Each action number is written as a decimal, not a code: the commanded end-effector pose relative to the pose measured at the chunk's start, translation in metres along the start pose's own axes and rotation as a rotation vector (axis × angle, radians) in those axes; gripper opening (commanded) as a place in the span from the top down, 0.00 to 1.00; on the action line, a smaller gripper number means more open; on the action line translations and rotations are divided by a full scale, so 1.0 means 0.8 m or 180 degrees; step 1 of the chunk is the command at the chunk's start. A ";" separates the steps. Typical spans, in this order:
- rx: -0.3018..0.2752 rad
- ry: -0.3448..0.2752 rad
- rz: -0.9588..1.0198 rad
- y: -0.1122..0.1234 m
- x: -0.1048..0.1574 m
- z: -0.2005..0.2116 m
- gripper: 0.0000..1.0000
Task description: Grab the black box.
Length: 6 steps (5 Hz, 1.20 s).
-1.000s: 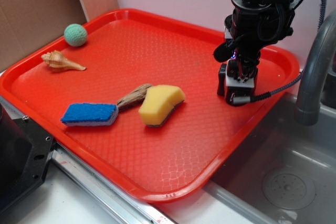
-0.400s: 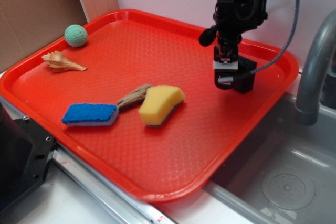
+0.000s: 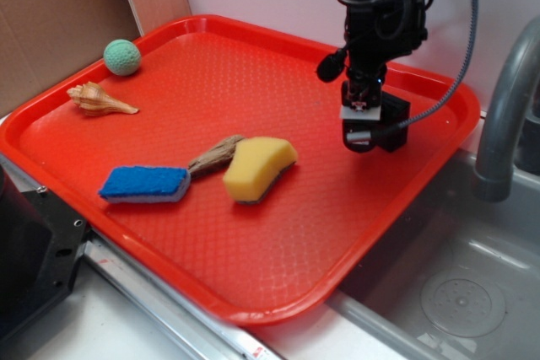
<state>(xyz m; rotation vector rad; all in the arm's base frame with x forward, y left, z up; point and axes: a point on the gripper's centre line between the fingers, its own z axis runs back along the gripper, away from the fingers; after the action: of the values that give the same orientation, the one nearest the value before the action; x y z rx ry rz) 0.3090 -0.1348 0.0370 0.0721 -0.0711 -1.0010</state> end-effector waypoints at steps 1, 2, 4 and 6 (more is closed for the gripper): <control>0.0160 -0.0058 -0.0418 -0.016 0.015 0.011 0.00; 0.0044 -0.0018 -0.0433 -0.016 0.016 0.010 1.00; -0.0349 0.0128 0.0122 0.014 -0.015 0.018 1.00; -0.0593 0.0226 0.1708 0.003 -0.136 0.081 1.00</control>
<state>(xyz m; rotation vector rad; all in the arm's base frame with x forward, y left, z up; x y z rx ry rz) 0.2505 -0.0310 0.0877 -0.0887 0.1202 -0.4556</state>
